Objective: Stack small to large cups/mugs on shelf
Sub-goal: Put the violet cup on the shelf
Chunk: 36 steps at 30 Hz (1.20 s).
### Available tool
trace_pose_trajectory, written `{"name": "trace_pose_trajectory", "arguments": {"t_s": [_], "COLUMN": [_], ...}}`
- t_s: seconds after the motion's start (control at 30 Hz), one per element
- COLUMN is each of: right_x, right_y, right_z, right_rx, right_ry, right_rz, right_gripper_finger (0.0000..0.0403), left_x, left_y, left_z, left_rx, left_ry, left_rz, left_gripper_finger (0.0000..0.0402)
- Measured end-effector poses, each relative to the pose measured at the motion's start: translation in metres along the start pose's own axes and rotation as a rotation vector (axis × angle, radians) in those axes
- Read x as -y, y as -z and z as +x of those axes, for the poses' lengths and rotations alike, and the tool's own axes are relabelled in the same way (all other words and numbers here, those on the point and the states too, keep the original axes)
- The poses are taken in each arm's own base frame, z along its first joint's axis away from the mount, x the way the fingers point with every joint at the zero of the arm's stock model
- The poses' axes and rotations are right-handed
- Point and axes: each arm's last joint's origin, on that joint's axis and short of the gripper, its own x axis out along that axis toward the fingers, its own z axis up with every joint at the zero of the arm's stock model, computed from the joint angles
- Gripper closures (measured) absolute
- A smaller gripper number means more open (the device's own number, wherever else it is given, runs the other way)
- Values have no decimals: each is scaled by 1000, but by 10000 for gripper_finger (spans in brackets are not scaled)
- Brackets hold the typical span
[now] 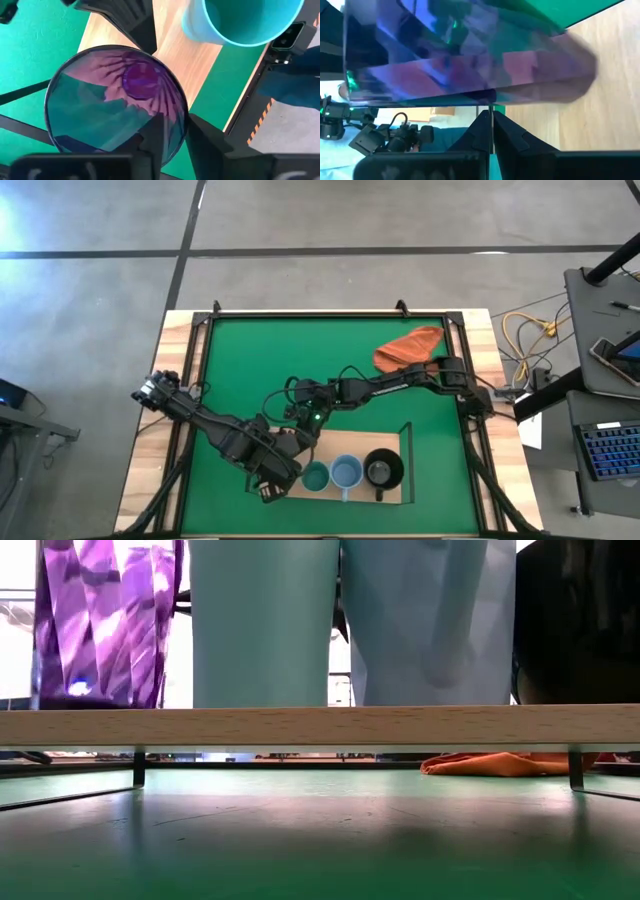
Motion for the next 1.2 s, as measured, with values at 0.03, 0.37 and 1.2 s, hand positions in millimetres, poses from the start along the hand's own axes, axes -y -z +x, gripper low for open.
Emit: {"name": "trace_pose_trajectory", "arguments": {"t_s": [0.03, 0.37, 1.2], "right_x": [0, 0, 1], "right_y": [0, 0, 0], "right_z": [0, -1, -1], "right_rx": [1, -12, -15], "right_ry": [1, -10, -7], "right_rz": [1, -8, -17], "right_gripper_finger": [390, 390, 390], "left_x": [0, 3, 13], "left_y": [0, -2, -8], "left_z": [0, 0, -10], "left_rx": [-1, 13, 62], "left_ry": [-2, 39, 165], "left_rz": [-3, -19, -18], "left_gripper_finger": [323, 293, 292]}}
